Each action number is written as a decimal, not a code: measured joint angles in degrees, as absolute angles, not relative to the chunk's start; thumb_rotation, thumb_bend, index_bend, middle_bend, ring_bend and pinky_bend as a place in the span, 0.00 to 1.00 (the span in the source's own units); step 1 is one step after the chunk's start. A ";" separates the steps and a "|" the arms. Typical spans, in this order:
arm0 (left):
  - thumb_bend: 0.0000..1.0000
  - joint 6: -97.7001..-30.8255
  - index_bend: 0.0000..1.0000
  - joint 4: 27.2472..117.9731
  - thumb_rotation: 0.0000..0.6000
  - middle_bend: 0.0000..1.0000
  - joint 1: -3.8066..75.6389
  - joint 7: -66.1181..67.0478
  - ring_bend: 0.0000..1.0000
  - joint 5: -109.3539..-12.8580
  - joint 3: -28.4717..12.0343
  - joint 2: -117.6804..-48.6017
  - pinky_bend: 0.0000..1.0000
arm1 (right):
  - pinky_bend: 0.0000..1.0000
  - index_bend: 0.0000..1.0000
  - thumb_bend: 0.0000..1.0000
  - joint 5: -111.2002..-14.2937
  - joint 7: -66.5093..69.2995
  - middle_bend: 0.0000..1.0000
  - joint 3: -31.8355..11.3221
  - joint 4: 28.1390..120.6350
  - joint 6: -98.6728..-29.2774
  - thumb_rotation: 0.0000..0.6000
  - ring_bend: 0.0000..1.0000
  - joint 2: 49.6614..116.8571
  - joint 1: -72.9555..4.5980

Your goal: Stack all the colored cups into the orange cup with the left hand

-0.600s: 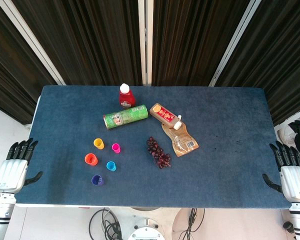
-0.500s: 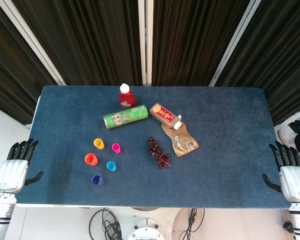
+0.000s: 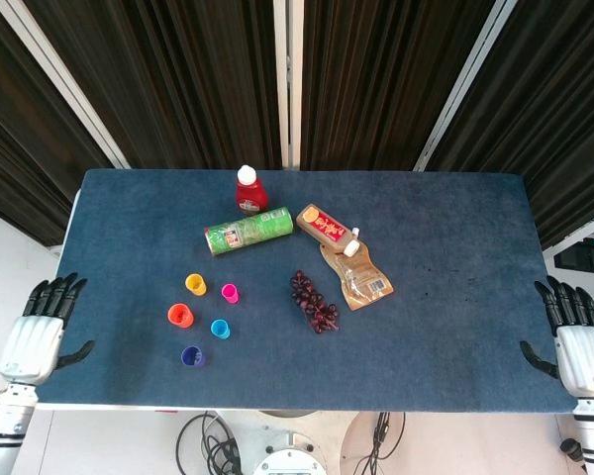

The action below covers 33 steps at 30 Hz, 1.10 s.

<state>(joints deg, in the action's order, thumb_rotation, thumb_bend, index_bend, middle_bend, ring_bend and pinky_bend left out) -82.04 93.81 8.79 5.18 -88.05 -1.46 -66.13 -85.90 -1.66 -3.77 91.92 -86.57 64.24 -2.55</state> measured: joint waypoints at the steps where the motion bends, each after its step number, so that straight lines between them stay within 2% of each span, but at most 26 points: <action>1: 0.19 -81.82 0.07 94.43 1.00 0.04 8.98 4.96 0.00 -88.57 -1.28 -65.80 0.04 | 0.00 0.00 0.18 -85.85 -1.56 0.00 -3.76 91.84 -86.45 1.00 0.00 64.14 -2.57; 5: 0.19 -79.84 0.10 98.31 1.00 0.08 9.99 3.89 0.00 -90.43 -0.10 -64.36 0.05 | 0.00 0.00 0.17 -85.37 -0.69 0.00 -3.90 91.61 -86.14 1.00 0.00 63.75 -2.61; 12: 0.19 -75.51 0.11 101.31 1.00 0.08 11.54 10.48 0.00 -92.93 2.26 -64.38 0.05 | 0.00 0.00 0.17 -84.28 -0.07 0.00 -4.30 92.50 -85.04 1.00 0.00 62.17 -2.91; 20: 0.19 -70.69 0.12 99.64 1.00 0.09 13.14 16.05 0.00 -93.97 4.47 -69.50 0.06 | 0.00 0.00 0.17 -84.80 1.10 0.00 -4.51 91.96 -86.25 1.00 0.00 62.27 -2.65; 33: 0.20 -69.37 0.19 95.10 1.00 0.17 14.35 15.98 0.00 -96.58 6.15 -75.53 0.07 | 0.00 0.00 0.20 -85.42 1.06 0.00 -4.27 91.64 -87.41 1.00 0.00 62.66 -2.00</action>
